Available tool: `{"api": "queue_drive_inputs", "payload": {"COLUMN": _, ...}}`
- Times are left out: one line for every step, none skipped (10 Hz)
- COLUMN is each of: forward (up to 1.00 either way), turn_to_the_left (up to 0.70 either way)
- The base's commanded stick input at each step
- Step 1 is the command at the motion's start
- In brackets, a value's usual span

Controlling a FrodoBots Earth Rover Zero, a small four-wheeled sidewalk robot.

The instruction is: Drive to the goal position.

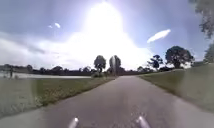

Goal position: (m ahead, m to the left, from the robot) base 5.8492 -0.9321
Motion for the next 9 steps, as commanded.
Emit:
{"api": "queue_drive_inputs", "payload": {"forward": 0.7, "turn_to_the_left": 0.0}}
{"api": "queue_drive_inputs", "payload": {"forward": 0.7, "turn_to_the_left": 0.0}}
{"api": "queue_drive_inputs", "payload": {"forward": 0.7, "turn_to_the_left": 0.0}}
{"api": "queue_drive_inputs", "payload": {"forward": 0.7, "turn_to_the_left": 0.0}}
{"api": "queue_drive_inputs", "payload": {"forward": 0.7, "turn_to_the_left": 0.0}}
{"api": "queue_drive_inputs", "payload": {"forward": 0.7, "turn_to_the_left": 0.0}}
{"api": "queue_drive_inputs", "payload": {"forward": 0.7, "turn_to_the_left": 0.0}}
{"api": "queue_drive_inputs", "payload": {"forward": 0.7, "turn_to_the_left": 0.0}}
{"api": "queue_drive_inputs", "payload": {"forward": 0.7, "turn_to_the_left": 0.0}}
